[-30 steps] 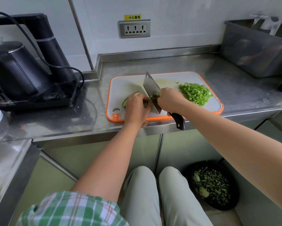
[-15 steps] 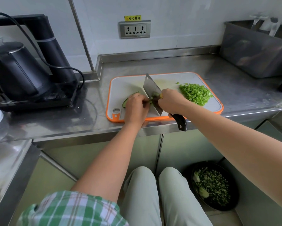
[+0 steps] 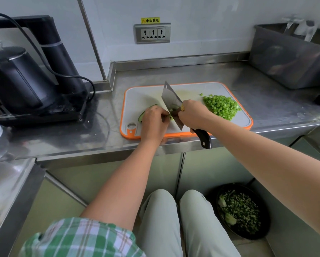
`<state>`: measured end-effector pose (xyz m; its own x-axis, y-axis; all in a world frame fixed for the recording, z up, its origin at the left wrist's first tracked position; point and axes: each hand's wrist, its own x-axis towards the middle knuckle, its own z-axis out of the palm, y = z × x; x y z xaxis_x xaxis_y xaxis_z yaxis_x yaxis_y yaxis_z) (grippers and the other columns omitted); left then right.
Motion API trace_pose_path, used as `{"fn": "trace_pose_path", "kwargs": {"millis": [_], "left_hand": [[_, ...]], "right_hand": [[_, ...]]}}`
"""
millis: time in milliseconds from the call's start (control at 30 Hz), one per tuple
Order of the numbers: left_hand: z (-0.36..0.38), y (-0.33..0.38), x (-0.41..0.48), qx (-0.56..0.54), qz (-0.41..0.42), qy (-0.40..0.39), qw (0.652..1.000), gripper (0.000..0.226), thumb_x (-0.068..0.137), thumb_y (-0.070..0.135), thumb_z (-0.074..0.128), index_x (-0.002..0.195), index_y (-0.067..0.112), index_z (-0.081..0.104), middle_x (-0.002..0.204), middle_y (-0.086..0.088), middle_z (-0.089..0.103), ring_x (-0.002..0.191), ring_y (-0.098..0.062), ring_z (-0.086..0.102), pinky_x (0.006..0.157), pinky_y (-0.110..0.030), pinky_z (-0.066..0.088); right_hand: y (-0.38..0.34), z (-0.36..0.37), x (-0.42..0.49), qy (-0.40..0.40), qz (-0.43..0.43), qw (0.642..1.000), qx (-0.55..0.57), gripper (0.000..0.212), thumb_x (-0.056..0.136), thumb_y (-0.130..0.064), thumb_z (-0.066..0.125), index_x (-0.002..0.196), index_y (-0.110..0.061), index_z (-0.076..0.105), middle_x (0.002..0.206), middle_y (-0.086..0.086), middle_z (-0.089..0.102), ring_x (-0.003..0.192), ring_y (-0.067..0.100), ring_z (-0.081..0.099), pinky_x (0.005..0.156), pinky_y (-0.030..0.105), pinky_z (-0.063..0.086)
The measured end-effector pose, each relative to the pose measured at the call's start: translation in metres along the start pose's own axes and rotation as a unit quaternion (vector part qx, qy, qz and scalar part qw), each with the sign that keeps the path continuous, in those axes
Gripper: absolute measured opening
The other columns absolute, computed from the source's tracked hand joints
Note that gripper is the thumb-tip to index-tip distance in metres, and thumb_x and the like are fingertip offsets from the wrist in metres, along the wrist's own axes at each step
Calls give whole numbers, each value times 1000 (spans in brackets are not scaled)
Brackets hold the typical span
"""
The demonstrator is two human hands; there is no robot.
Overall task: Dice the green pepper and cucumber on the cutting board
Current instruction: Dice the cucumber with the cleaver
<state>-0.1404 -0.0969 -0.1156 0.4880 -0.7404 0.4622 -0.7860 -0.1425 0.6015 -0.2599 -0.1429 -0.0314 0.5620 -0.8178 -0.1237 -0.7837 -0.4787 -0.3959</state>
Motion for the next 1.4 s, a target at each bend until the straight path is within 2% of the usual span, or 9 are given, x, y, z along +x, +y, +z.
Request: {"fn": "trace_pose_path", "kwargs": {"millis": [167, 300, 467, 567, 833, 1000, 1133, 1200, 1400], "left_hand": [[1, -1, 0, 3, 10, 3, 1000, 10, 76, 6, 67, 80, 11, 74, 85, -10, 68, 85, -31, 58, 74, -35, 44], [1, -2, 0, -7, 19, 7, 1000, 9, 76, 7, 68, 80, 13, 73, 85, -6, 69, 84, -27, 59, 74, -33, 45], [2, -2, 1, 5, 6, 17, 1000, 10, 75, 4, 67, 79, 12, 71, 83, -3, 71, 83, -24, 60, 71, -28, 41], [3, -2, 1, 4, -2, 13, 1000, 10, 77, 6, 64, 79, 12, 72, 84, -3, 71, 84, -23, 59, 70, -23, 35], [4, -4, 1, 4, 0, 2, 1000, 8, 77, 12, 65, 75, 13, 72, 81, -3, 69, 80, -24, 58, 65, -25, 32], [0, -3, -1, -2, 31, 18, 999, 6, 75, 7, 68, 72, 12, 71, 77, -4, 68, 76, -24, 59, 67, -29, 39], [0, -2, -1, 7, 25, 25, 999, 10, 77, 5, 66, 82, 12, 72, 84, -4, 71, 84, -24, 61, 71, -25, 37], [0, -1, -1, 4, 9, 25, 1000, 11, 79, 7, 67, 88, 11, 68, 88, -2, 71, 88, -23, 60, 70, -23, 33], [-3, 2, -4, -25, 4, 28, 999, 25, 79, 3, 67, 102, 10, 59, 85, 0, 70, 88, -22, 60, 64, -19, 24]], "right_hand": [[0, 3, 3, 2, 7, 1000, -7, 4, 89, -4, 42, 93, -2, 43, 72, 8, 47, 50, 20, 46, 43, 27, 33], [5, 9, 9, 23, 32, 998, 38, 12, 92, -5, 39, 101, -1, 46, 83, 15, 57, 52, 24, 52, 44, 29, 42], [6, 2, 4, 24, 16, 997, 70, 5, 91, -6, 39, 87, -6, 43, 75, 13, 56, 49, 28, 58, 42, 29, 44], [0, -2, 0, 2, 10, 999, 32, 10, 87, -4, 42, 78, -8, 41, 80, 14, 56, 59, 32, 59, 45, 30, 43], [-10, 2, 2, -17, 19, 1000, 5, 8, 86, -1, 41, 93, -2, 45, 70, 12, 51, 47, 23, 52, 41, 25, 36], [2, 11, 6, 4, 38, 998, 51, 7, 89, -2, 38, 94, -1, 43, 82, 15, 55, 54, 24, 53, 43, 26, 36], [10, 7, 5, 24, 40, 992, 114, 12, 90, -6, 38, 99, -2, 45, 85, 18, 56, 77, 40, 66, 55, 34, 48], [7, 4, 2, 11, 34, 992, 119, 11, 91, -6, 39, 99, -2, 45, 84, 17, 56, 76, 40, 66, 59, 37, 51], [-2, 5, -1, 2, 14, 998, 62, 5, 91, -4, 39, 87, -4, 43, 82, 15, 53, 78, 33, 58, 50, 29, 40]]}}
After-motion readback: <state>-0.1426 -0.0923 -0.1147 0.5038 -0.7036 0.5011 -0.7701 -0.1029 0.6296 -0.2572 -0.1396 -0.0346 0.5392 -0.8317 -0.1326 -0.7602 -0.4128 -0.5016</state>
